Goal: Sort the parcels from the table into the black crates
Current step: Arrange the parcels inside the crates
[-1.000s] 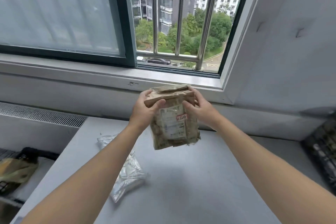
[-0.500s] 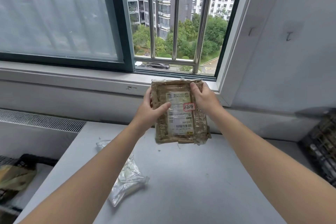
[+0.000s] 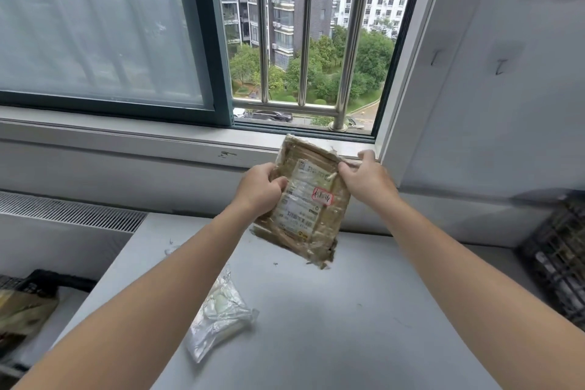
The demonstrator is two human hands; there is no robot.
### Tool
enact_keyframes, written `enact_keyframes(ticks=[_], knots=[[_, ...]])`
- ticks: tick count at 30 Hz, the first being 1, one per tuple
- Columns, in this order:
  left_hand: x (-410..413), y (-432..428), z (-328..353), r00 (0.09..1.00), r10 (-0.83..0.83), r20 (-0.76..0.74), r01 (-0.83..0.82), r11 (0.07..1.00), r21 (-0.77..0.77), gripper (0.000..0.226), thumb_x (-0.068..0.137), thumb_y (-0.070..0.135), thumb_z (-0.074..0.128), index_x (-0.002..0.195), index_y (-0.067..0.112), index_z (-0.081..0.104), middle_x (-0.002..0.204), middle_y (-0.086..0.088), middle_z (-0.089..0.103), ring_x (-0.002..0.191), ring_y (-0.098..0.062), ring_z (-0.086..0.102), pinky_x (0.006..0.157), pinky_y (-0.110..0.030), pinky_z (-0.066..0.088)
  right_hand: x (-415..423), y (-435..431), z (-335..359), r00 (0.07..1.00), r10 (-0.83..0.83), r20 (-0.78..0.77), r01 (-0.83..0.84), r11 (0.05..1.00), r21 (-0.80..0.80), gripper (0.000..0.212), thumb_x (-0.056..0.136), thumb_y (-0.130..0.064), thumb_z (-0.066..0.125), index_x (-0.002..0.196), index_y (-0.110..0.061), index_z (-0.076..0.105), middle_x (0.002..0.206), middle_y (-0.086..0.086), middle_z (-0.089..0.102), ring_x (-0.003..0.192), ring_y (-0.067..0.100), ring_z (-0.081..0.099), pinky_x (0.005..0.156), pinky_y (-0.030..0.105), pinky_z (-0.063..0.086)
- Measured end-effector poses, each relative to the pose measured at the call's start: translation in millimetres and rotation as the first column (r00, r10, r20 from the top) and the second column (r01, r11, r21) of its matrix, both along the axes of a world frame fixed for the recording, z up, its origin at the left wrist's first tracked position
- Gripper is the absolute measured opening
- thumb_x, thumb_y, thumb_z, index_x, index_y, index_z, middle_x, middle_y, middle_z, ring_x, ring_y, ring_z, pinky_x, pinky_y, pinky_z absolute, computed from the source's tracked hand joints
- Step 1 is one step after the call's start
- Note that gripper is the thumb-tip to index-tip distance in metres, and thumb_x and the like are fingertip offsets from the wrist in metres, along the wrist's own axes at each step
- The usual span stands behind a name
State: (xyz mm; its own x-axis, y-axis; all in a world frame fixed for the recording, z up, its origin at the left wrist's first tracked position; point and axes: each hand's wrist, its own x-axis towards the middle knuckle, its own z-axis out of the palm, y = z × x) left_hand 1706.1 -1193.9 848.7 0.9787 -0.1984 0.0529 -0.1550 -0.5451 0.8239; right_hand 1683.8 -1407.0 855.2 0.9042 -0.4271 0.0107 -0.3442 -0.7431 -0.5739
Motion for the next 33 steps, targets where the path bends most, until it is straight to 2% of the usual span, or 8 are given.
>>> enact_keyframes(ticks=[5, 11, 14, 20, 23, 26, 30, 33], knots=[[7.8, -9.3, 23.9, 0.95, -0.226, 0.217, 0.07, 0.828, 0.557, 0.015, 0.095, 0.019, 0.056, 0.102, 0.03, 0.064, 0.097, 0.007, 0.067, 0.09, -0.019, 0.059, 0.067, -0.034, 0.045, -8.0, -1.2, 15.1, 0.862, 0.493, 0.122, -0.46, 0.859, -0.224, 0.078, 0.089, -0.043, 0.068, 0.152, -0.039, 0.023, 0.161, -0.008, 0.02, 0.146, 0.018, 0.025, 0.113, 0.044, 0.031], [6.9, -29.8, 41.8, 0.778, -0.448, 0.441, -0.004, 0.698, 0.716, 0.018, 0.094, 0.017, 0.062, 0.111, 0.024, 0.064, 0.101, 0.002, 0.07, 0.097, -0.023, 0.064, 0.082, -0.036, 0.042, -2.6, 5.3, 22.6, 0.853, 0.521, -0.033, -0.51, 0.818, -0.267, 0.019, 0.091, -0.045, 0.065, 0.094, -0.026, 0.061, 0.086, -0.011, 0.059, 0.086, 0.016, 0.057, 0.059, 0.026, 0.037], [8.2, -31.4, 37.9, 0.725, -0.393, 0.566, -0.076, 0.771, 0.633, 0.039, 0.089, 0.003, 0.063, 0.125, 0.018, 0.061, 0.128, -0.004, 0.065, 0.137, -0.025, 0.045, 0.118, -0.055, 0.02, -3.6, 8.1, 22.3, 0.87, 0.481, 0.109, -0.435, 0.853, -0.29, 0.022, 0.095, -0.04, 0.06, 0.086, -0.02, 0.061, 0.079, -0.006, 0.054, 0.078, 0.016, 0.05, 0.058, 0.029, 0.032], [6.1, -13.7, 11.8, 0.865, -0.004, 0.501, -0.223, 0.893, 0.391, 0.073, 0.093, 0.041, 0.062, 0.153, 0.021, 0.024, 0.161, -0.011, 0.017, 0.15, -0.031, 0.01, 0.118, -0.055, 0.015, -11.6, 3.4, 3.2, 0.924, 0.233, 0.304, -0.191, 0.968, -0.161, 0.033, 0.102, -0.03, 0.053, 0.083, -0.007, 0.067, 0.075, 0.005, 0.061, 0.074, 0.023, 0.054, 0.06, 0.034, 0.033], [0.4, -11.2, -0.9, 0.965, 0.212, 0.154, -0.217, 0.976, 0.014, 0.089, 0.089, 0.044, 0.067, 0.155, 0.022, 0.013, 0.157, -0.012, 0.022, 0.144, -0.032, 0.026, 0.11, -0.045, 0.03, -14.4, -0.4, -5.4, 0.918, 0.077, 0.388, -0.08, 0.997, -0.01, 0.035, 0.102, -0.028, 0.052, 0.072, -0.012, 0.058, 0.064, -0.003, 0.052, 0.065, 0.019, 0.046, 0.051, 0.028, 0.027], [-8.4, -18.0, -7.7, 0.979, 0.112, -0.172, -0.171, 0.906, -0.388, 0.102, 0.088, 0.038, 0.072, 0.156, 0.035, -0.003, 0.157, -0.004, 0.032, 0.137, -0.026, 0.041, 0.11, -0.043, 0.037, -13.8, 4.3, -11.9, 0.914, 0.038, 0.405, -0.073, 0.995, 0.073, 0.032, 0.102, -0.029, 0.053, 0.074, -0.014, 0.059, 0.065, -0.004, 0.053, 0.065, 0.018, 0.047, 0.05, 0.019, 0.027], [-13.0, -21.5, -6.9, 0.987, 0.123, -0.105, -0.156, 0.896, -0.415, 0.109, 0.084, 0.011, 0.076, 0.154, 0.047, 0.001, 0.15, -0.005, 0.044, 0.122, -0.028, 0.058, 0.092, -0.047, 0.056, -14.6, 7.5, -19.3, 0.923, 0.074, 0.378, -0.15, 0.972, 0.178, 0.022, 0.101, -0.029, 0.053, 0.114, -0.015, 0.065, 0.09, -0.001, 0.063, 0.087, 0.021, 0.06, 0.059, 0.021, 0.037], [-18.2, -23.7, -7.7, 0.995, 0.094, -0.015, -0.091, 0.898, -0.43, 0.104, 0.084, 0.003, 0.074, 0.153, 0.049, 0.01, 0.132, 0.004, 0.058, 0.101, -0.013, 0.067, 0.07, -0.031, 0.061, -18.2, 6.0, -19.7, 0.92, 0.116, 0.375, -0.212, 0.951, 0.226, 0.051, 0.095, -0.039, 0.059, 0.143, -0.029, 0.043, 0.116, -0.001, 0.055, 0.101, 0.016, 0.053, 0.076, 0.025, 0.039]])
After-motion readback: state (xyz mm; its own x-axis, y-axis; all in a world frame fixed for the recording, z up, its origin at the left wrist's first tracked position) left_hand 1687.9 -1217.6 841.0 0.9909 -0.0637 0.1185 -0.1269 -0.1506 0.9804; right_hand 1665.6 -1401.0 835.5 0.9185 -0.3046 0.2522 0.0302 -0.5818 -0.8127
